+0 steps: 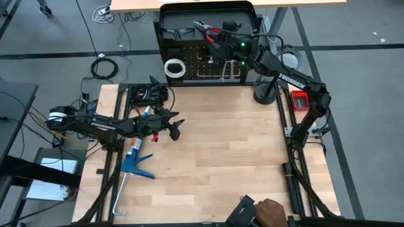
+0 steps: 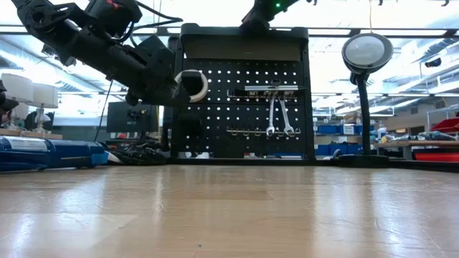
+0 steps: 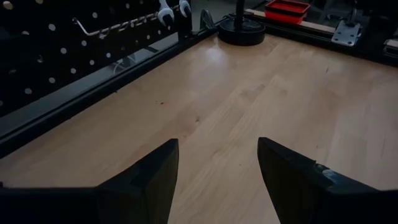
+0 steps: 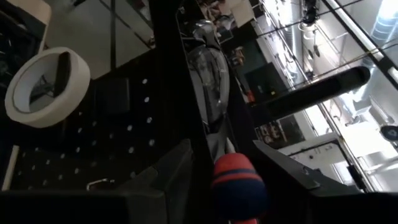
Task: Hang tools onto peg board
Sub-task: Remove the blue-orange pliers from the black peg board
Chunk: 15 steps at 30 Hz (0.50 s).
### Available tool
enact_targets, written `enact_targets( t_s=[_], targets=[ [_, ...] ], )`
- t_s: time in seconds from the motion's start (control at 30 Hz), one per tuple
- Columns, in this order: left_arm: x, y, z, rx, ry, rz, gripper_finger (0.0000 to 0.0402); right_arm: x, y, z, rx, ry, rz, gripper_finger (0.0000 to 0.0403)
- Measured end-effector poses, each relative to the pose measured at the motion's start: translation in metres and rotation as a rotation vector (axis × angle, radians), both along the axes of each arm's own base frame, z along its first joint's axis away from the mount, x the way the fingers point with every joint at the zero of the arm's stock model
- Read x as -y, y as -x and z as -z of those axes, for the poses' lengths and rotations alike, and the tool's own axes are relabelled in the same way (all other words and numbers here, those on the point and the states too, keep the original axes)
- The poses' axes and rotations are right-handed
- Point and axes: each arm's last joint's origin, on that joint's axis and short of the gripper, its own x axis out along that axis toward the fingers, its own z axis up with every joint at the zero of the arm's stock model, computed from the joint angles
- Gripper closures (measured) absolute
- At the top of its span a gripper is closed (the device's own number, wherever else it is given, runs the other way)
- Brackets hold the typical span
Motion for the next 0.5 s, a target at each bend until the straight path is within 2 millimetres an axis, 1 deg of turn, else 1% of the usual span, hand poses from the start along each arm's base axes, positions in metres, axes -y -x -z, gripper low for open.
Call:
enact_targets(
  t_s=[0.17, 0.37, 0.5],
  targets=[
    [0.0001, 0.0001, 0.0003, -0.004, 0.000, 0.002, 0.0178, -0.0012, 0.0033, -0.0031, 0.031, -0.026, 0.033, 0.0242],
    [0.0000, 0.0000, -0.0001, 0.000, -0.001, 0.002, 0.0178, -0.0039, 0.0022, -0.0011, 0.007, -0.030, 0.060, 0.0254],
    [0.0000, 0.0000, 0.0001, -0.002, -0.001, 0.003, 0.0178, -0.0040, 0.0027, -0.0012, 0.003, -0.028, 0.072, 0.0279]
  ],
)
